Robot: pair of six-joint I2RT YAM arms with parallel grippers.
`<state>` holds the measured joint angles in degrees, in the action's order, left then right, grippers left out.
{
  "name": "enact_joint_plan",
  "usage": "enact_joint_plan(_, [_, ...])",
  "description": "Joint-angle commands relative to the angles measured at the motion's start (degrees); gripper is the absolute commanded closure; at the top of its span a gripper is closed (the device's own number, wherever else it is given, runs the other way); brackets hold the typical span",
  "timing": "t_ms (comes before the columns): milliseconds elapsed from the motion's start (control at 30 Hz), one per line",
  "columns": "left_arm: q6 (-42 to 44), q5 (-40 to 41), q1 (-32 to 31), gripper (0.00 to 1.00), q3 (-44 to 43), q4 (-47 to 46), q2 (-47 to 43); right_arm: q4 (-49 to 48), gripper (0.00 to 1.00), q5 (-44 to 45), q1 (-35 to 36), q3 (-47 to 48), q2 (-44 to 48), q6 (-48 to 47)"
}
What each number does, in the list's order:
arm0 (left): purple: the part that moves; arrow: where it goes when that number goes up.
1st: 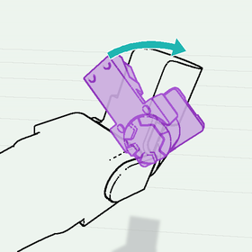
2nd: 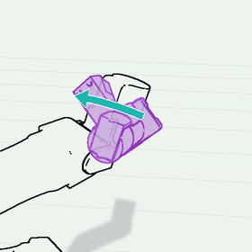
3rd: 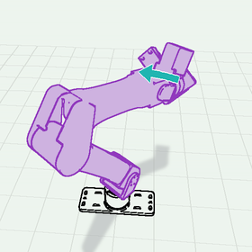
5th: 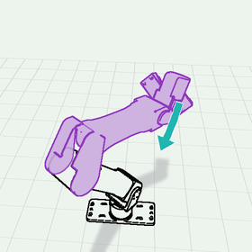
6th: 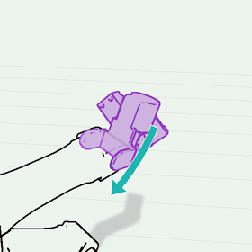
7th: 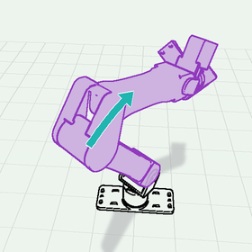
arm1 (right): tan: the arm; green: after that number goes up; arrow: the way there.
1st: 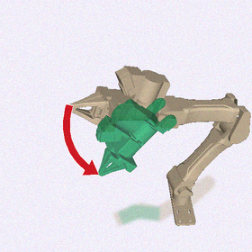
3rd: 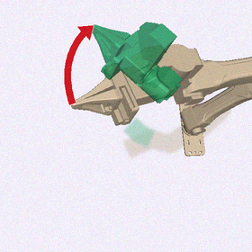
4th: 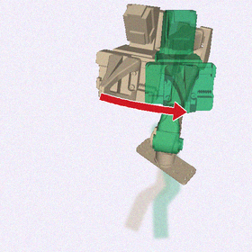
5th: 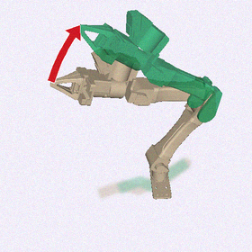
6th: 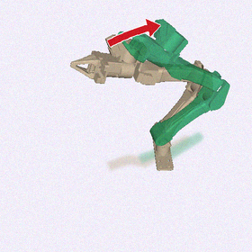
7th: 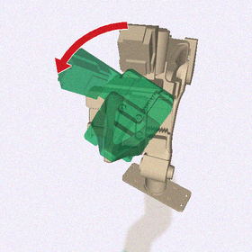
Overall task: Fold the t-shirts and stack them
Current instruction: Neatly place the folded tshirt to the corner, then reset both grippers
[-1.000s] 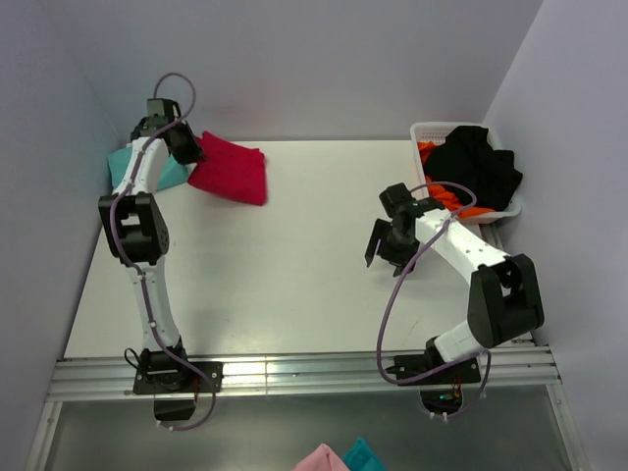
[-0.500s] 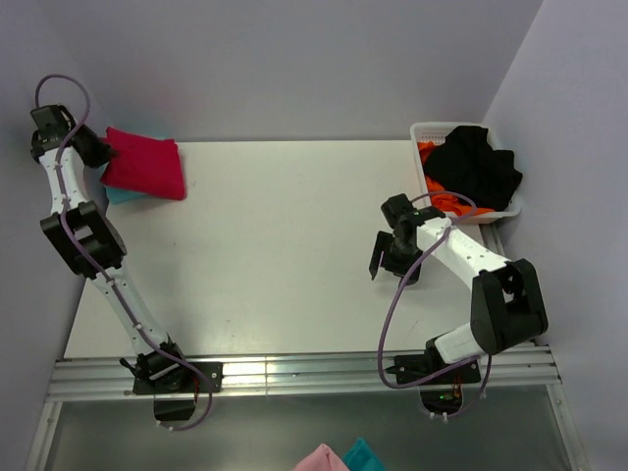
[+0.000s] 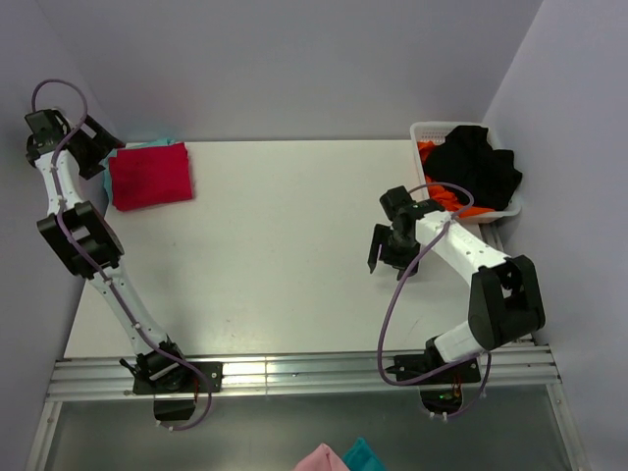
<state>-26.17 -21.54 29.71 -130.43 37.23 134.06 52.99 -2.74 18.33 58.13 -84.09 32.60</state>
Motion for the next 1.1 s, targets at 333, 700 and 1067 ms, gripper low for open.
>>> enact_joint_plan(333, [-4.24, 10.38, -2.01, 0.01, 36.66, -4.44, -38.62, -4.03, 0.23, -2.61, -0.31, 4.53, 5.78, -3.5])
enact_joint_plan(700, [-7.14, 19.79, -24.27, 0.01, 62.82, 2.74, -73.03, -7.55, 0.21, 6.7, 3.2, 4.11, 25.89, -5.79])
enact_joint_plan(1067, [-7.05, 28.21, -31.91, 0.01, 66.45, 10.05, -86.42, -9.48, 0.17, 6.88, 3.47, -1.61, 39.35, -4.21])
